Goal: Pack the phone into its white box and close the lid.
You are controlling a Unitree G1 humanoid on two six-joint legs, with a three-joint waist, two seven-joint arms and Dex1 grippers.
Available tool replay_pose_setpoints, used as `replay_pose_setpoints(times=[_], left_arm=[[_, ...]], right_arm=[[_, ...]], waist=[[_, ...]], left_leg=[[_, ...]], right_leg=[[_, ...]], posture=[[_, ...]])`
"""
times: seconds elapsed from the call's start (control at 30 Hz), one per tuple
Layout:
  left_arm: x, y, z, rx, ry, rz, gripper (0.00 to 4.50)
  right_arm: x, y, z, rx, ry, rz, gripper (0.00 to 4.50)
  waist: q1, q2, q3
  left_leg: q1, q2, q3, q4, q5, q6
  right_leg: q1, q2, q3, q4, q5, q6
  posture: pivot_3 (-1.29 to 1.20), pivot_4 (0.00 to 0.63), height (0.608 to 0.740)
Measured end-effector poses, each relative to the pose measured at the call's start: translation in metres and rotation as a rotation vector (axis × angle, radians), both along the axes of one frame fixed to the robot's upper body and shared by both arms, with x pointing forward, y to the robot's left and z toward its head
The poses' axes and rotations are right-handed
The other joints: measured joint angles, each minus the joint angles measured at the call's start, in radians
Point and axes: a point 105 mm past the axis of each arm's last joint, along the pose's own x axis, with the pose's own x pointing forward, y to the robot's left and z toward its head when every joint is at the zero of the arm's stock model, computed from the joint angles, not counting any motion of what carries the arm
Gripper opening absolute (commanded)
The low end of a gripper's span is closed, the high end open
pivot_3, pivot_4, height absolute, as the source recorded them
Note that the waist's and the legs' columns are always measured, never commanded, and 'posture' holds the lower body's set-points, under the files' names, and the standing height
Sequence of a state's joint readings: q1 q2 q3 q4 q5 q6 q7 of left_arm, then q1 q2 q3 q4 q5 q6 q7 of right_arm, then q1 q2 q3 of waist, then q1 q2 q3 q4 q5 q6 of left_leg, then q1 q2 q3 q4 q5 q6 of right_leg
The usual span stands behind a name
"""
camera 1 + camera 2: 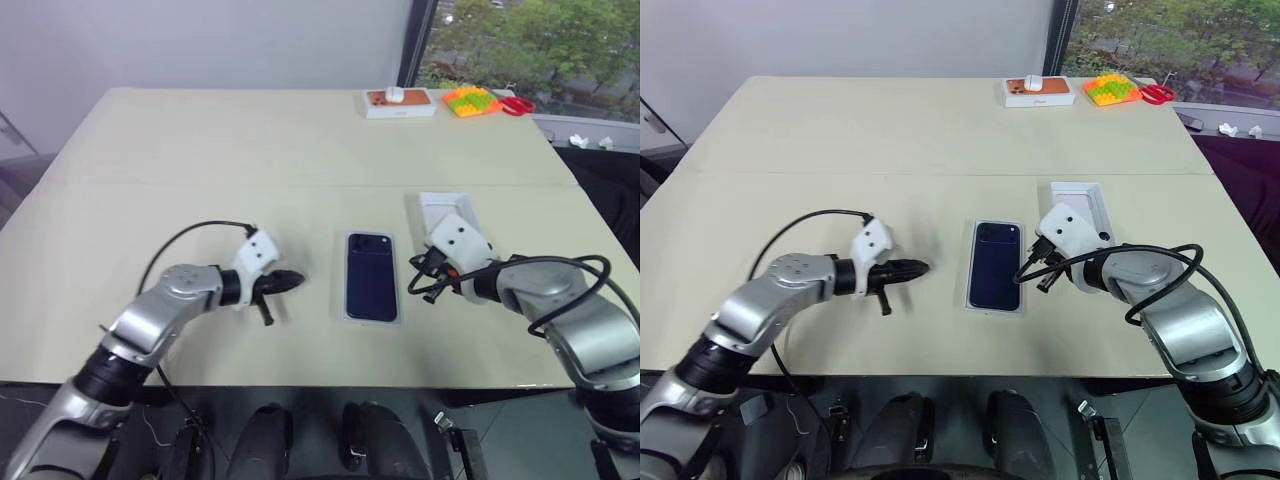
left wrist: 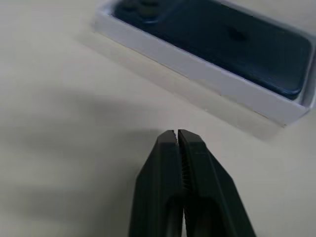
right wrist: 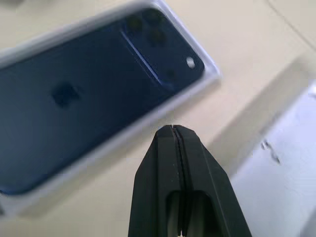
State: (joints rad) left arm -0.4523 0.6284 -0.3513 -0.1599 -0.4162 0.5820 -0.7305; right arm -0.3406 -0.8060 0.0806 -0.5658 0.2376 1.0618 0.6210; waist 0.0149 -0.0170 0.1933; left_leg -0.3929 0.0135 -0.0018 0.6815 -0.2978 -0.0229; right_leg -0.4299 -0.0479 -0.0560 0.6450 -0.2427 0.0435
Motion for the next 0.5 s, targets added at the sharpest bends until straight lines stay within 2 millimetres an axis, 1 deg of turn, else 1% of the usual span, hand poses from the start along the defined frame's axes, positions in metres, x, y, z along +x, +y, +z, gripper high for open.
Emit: replay_pose_setpoints(times=[0.1,0.2,0.3,0.43,0.5], left_arm=[[0.004,-0.015,0.0,0.026,-0.02,-0.022,0.05],[0.002,-0.028,-0.005,0.045,-0.004,-0.049,0.05],[-0.002,-0.034,-0.012,0.066,0.019,-0.066,0.05],[-0.002,-0.043,-0.011,0.104,0.009,-0.104,0.05],[-0.002,-0.047,-0.012,0.103,0.009,-0.112,0.05]], right_arm=[[-0.001,0.002,-0.007,-0.015,0.015,0.0,0.0],[-0.001,0.002,-0.009,-0.021,0.018,-0.015,0.0],[-0.001,0.004,-0.015,-0.022,0.03,-0.022,0.0],[-0.004,0.016,-0.026,0.024,0.069,-0.011,0.0],[-0.004,0.015,-0.029,0.027,0.083,-0.022,0.0]], waist=[[-0.006,0.0,0.0],[-0.004,0.0,0.0],[-0.004,0.0,0.0],[-0.001,0.001,0.0],[-0.001,0.001,0.0]], left_leg=[[0.001,0.0,0.0,0.0,0.0,0.001],[0.001,0.001,-0.001,0.0,-0.001,0.001],[0.001,0.002,-0.001,0.0,-0.001,0.001],[0.001,0.001,-0.001,0.0,-0.001,0.001],[0.001,0.001,-0.001,0.001,-0.001,0.001]], right_leg=[[0.0,0.001,0.0,0.001,0.0,0.0],[0.0,0.003,0.0,0.002,0.0,0.0],[0.0,0.003,0.0,0.002,0.0,0.0],[0.0,0.002,0.0,0.002,0.0,0.0],[0.001,0.001,0.0,0.002,0.0,0.0]], posture=[[0.0,0.15,0.74],[0.0,0.15,0.74],[0.0,0.15,0.74],[0.0,0.15,0.74],[0.0,0.15,0.74]])
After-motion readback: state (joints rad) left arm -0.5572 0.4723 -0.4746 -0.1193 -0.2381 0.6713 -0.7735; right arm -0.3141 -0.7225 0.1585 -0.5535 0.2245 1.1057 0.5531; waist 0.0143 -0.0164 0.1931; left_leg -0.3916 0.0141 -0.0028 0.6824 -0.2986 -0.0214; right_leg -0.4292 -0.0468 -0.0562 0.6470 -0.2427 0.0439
